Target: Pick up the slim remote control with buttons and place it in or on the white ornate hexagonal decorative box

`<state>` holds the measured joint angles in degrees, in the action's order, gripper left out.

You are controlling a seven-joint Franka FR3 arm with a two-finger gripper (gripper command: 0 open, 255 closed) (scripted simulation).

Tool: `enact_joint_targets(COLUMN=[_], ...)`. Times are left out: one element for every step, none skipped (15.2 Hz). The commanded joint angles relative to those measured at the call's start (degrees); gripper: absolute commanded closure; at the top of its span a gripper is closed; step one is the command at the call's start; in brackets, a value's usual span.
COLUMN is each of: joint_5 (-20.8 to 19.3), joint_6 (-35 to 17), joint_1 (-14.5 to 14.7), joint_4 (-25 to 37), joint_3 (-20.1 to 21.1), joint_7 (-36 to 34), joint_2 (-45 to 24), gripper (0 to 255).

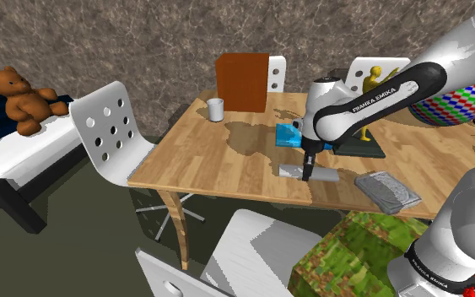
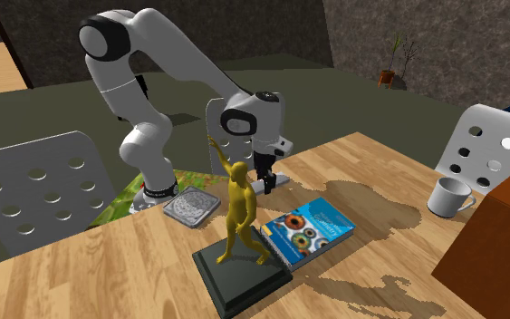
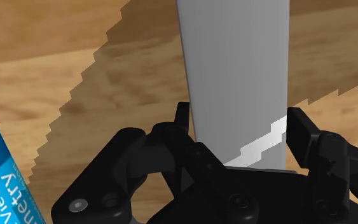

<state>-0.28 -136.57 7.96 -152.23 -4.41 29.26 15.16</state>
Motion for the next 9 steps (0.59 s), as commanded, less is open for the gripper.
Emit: enact_joint_targets(joint_5=[0.02, 0.02, -0.04, -0.08, -0.13, -0.17, -0.21, -0.24, -0.27], joint_6=[0.01, 0.0, 0.94, 1.88, 2.82, 3.75, 4.68, 5.6, 6.52], joint_1=[-0.01, -0.01, -0.04, -0.06, -0.08, -0.1, -0.11, -0.13, -0.14], joint_4=[-0.04, -0.02, 0.27, 0.59, 0.92, 1.26, 1.61, 1.98, 2.36], joint_3=[-0.01, -0.02, 0.01, 0.04, 0.07, 0.09, 0.12, 0.15, 0.18], joint_7=[-0.02, -0.01, -0.07, -0.12, -0.17, -0.21, -0.25, -0.29, -0.33], joint_2=[-0.03, -0.06, 0.6, 1.22, 1.83, 2.42, 2.99, 3.55, 4.09], gripper=[255, 255, 255, 255, 255, 255, 255, 255, 255])
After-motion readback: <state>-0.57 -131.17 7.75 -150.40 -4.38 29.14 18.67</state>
